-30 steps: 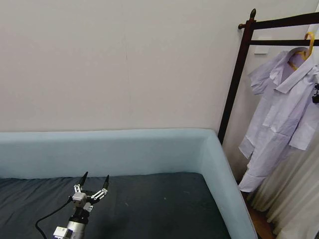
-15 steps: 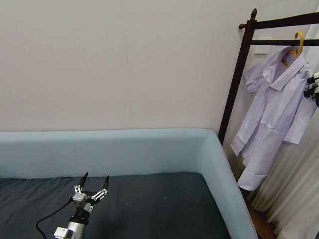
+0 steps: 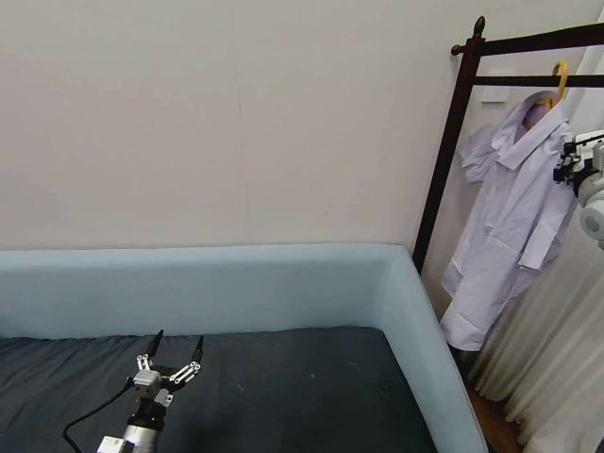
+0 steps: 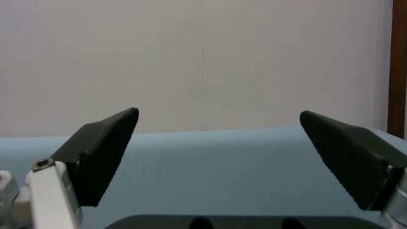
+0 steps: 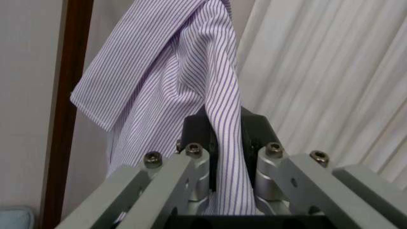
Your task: Pick up the clothes from the sofa and hang them on the clothes hanger.
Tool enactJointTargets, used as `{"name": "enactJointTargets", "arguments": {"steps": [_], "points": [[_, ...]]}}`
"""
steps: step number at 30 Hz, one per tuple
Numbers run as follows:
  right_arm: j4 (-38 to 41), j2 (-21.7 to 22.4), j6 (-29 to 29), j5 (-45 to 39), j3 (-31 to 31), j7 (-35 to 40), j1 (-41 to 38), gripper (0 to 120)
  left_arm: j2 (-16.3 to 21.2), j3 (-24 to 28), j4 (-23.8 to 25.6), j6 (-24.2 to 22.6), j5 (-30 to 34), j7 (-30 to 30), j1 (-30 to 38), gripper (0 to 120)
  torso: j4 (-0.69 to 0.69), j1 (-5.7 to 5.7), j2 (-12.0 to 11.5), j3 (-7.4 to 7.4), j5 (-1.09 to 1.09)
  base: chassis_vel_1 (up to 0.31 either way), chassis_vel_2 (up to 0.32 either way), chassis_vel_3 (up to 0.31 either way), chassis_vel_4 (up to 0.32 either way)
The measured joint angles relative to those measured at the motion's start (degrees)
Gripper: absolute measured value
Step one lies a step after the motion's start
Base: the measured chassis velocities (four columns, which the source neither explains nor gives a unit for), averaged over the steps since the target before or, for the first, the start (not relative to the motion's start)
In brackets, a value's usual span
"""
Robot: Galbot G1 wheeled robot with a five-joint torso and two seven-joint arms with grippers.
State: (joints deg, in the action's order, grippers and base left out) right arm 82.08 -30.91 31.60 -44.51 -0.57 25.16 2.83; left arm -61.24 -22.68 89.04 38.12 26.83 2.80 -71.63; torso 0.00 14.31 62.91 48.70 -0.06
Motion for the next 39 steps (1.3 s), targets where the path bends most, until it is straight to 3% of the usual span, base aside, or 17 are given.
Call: {"name": "enactJointTargets", "arguments": {"steps": [11,27,30,33,39], "points": [[2.8,-3.5,1.0,-10.9,-2.3,11.7,-1.9,7,-0.2,-0.3,-0.3,0.6,0.2,0.1,-0.1,100,-0.02,0.0,0.0,-0.01,0.0,0.0,0.0,0.0,0.0],[1.0,-6.4,0.0,-12.2,-4.9,16.7,-4.3,7,-0.2,-0.4,-0.8,1.2,1.1,0.7,0.0,100,-0.01,0.0,0.0,0.0,0.0,0.0,0.0,0.0,0.0],[1.4,-6.3,-0.3,-12.2,-4.6,16.6,-3.9,12,-0.1,-0.5,-0.7,1.2,1.1,0.7,0.0,100,-0.01,0.0,0.0,0.0,0.0,0.0,0.0,0.0,0.0],[5.6,-4.4,-3.2,-10.4,-2.6,14.6,0.3,29,0.0,-0.6,-0.2,1.2,2.1,0.7,-0.3,100,-0.01,0.0,0.0,0.0,-0.01,0.0,0.0,0.0,0.0],[12.4,-0.1,-9.5,-5.2,1.4,8.6,7.4,47,-0.2,-0.7,1.1,1.0,3.6,-1.0,-1.1,100,-0.03,-0.01,0.0,-0.01,-0.01,0.0,0.0,0.0,0.0]]}}
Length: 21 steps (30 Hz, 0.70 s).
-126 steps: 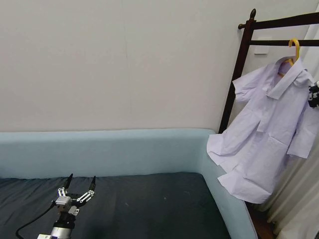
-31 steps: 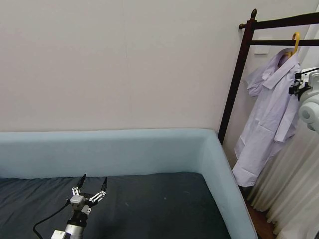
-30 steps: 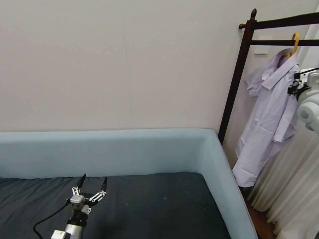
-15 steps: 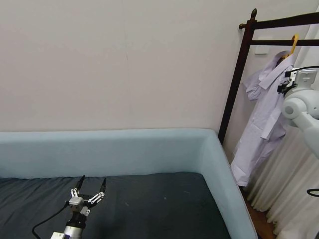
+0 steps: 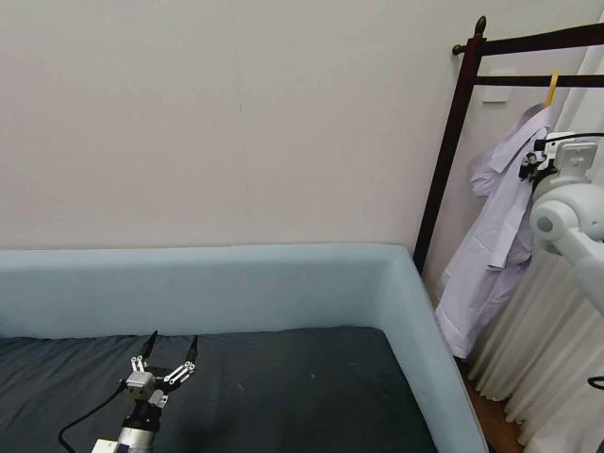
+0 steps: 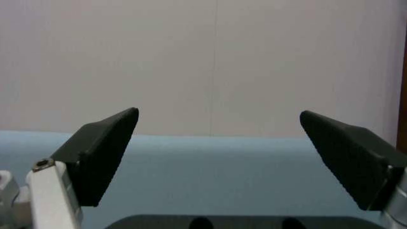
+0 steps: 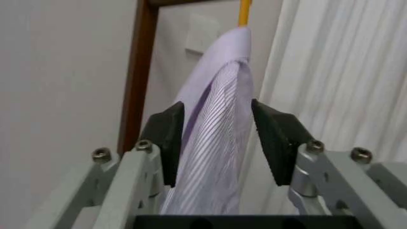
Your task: Pick up the clothes from the sofa and hang them on the clothes hanger.
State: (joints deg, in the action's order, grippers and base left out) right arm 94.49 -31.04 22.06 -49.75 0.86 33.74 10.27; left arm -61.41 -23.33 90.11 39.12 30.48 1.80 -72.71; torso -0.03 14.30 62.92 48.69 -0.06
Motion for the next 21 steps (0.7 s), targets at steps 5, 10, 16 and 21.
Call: {"name": "enactJointTargets", "arguments": {"steps": [5,10,16,21], "points": [[6.3,2.6,-10.4,1.2,4.2,-4.6,8.8,66,-1.6,-0.5,3.5,0.0,0.2,-4.3,-2.0,100,-0.03,-0.01,0.0,0.0,0.02,0.0,0.0,0.0,0.0],[12.2,0.4,-16.4,3.4,6.1,-10.2,16.9,84,-5.5,-5.1,9.2,1.6,-3.0,-5.7,-5.8,100,0.03,0.0,0.0,0.0,-0.01,0.0,0.0,0.0,0.0],[22.3,-4.7,-20.8,8.4,11.2,-13.3,33.2,100,-8.6,-7.6,17.0,0.8,-6.1,-7.3,-9.7,100,0.05,-0.01,0.0,-0.01,0.03,0.0,0.0,0.0,0.0],[23.2,-9.2,-24.7,15.2,15.9,-16.8,46.6,100,-10.5,-7.4,18.9,-1.0,-7.6,-10.0,-10.0,100,-0.02,-0.01,0.0,0.0,-0.01,0.0,0.0,0.0,0.0]]}}
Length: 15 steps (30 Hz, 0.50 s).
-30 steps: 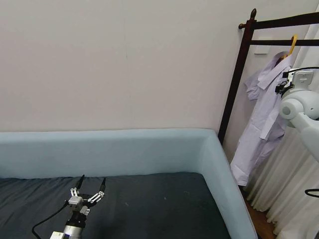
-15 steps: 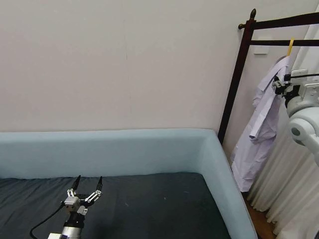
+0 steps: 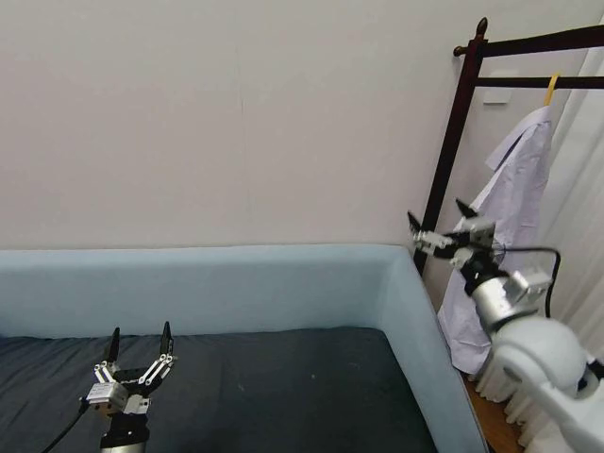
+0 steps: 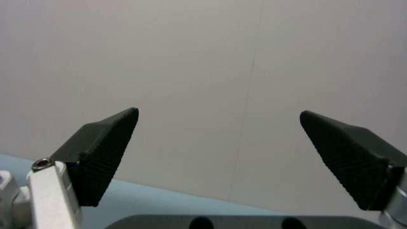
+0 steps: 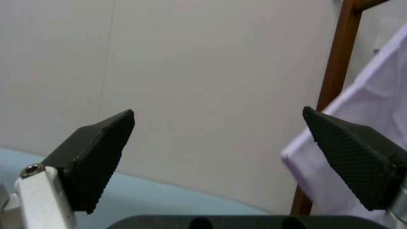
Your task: Pick up the clothes from the sofa and hang them on the clothes hanger.
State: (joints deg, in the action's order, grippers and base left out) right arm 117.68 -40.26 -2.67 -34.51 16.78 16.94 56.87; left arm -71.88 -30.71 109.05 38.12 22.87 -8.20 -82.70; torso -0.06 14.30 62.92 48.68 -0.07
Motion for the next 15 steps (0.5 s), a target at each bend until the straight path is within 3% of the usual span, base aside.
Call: {"name": "enactJointTargets", "arguments": {"steps": [3,4,9,15], "points": [[-0.7,-5.8,-3.2,4.9,2.0,-2.0,7.1,100,-2.3,0.1,-0.1,-0.1,-1.3,-0.6,-1.3,100,0.04,0.0,0.0,0.01,0.01,0.0,0.0,0.0,0.0],[-0.7,-5.8,-3.2,4.9,2.0,-2.0,7.1,100,-2.3,0.1,-0.1,-0.1,-1.3,-0.6,-1.3,100,0.04,0.0,0.0,0.01,0.01,0.0,0.0,0.0,0.0],[-3.4,-18.9,-7.8,12.8,2.6,-5.0,16.1,100,-8.9,0.2,0.1,0.5,-5.1,-0.4,-2.8,100,0.03,0.0,0.0,0.0,0.02,0.0,0.0,0.0,0.0],[-9.7,-25.1,-14.3,20.4,2.7,-8.2,18.2,100,-12.5,1.0,0.9,-1.0,-8.2,0.0,-5.3,100,0.04,0.0,0.0,0.01,0.01,0.0,0.0,0.0,0.0]]}}
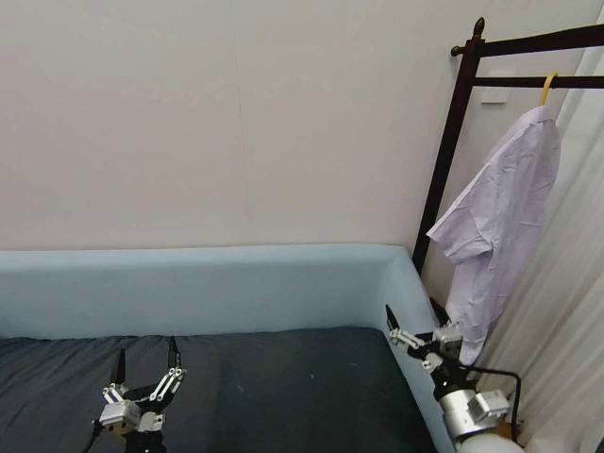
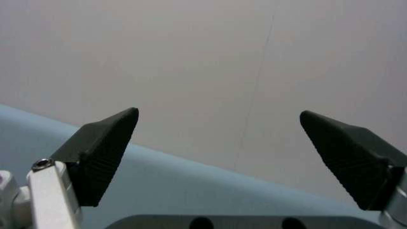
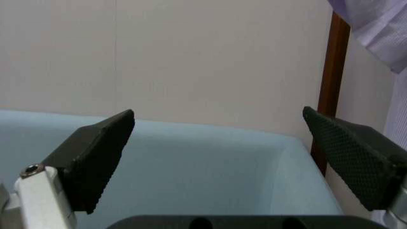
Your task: Pick up the clothes from the sofa and hang them on the clothes hanger.
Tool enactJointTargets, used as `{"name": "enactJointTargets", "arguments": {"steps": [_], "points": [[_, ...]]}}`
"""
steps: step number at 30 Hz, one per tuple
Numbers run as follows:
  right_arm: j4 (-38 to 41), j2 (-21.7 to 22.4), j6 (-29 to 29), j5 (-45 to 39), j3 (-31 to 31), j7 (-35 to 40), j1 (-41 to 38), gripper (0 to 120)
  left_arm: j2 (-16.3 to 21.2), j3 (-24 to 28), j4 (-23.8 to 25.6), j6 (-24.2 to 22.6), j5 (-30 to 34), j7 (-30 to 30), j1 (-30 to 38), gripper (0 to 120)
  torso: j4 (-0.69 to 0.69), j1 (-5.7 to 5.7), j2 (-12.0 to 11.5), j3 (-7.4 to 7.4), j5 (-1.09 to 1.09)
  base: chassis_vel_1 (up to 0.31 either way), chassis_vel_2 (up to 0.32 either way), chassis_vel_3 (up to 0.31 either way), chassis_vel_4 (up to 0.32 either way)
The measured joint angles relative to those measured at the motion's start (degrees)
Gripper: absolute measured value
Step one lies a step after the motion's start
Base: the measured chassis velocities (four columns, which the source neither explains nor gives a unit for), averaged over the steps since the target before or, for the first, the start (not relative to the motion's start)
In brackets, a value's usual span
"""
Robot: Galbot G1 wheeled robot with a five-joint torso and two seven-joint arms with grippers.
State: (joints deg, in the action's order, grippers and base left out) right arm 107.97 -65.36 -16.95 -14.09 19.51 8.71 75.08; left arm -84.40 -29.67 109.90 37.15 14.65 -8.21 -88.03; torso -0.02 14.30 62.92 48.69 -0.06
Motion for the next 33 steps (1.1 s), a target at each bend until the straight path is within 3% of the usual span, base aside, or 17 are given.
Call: {"name": "enactJointTargets", "arguments": {"steps": [4,33], "points": [[-2.4,-2.1,-1.8,3.6,0.6,-0.5,0.0,100,-0.2,-0.1,-0.3,-1.2,-1.7,0.0,-1.2,100,0.01,0.0,0.0,0.0,0.0,0.0,0.0,0.0,0.0],[-2.3,-1.7,-1.4,3.2,0.5,-0.2,-0.5,100,0.1,0.0,-0.5,-1.3,-1.6,0.0,-1.1,100,0.0,0.01,0.0,0.0,0.0,0.0,0.0,0.0,0.0]]}}
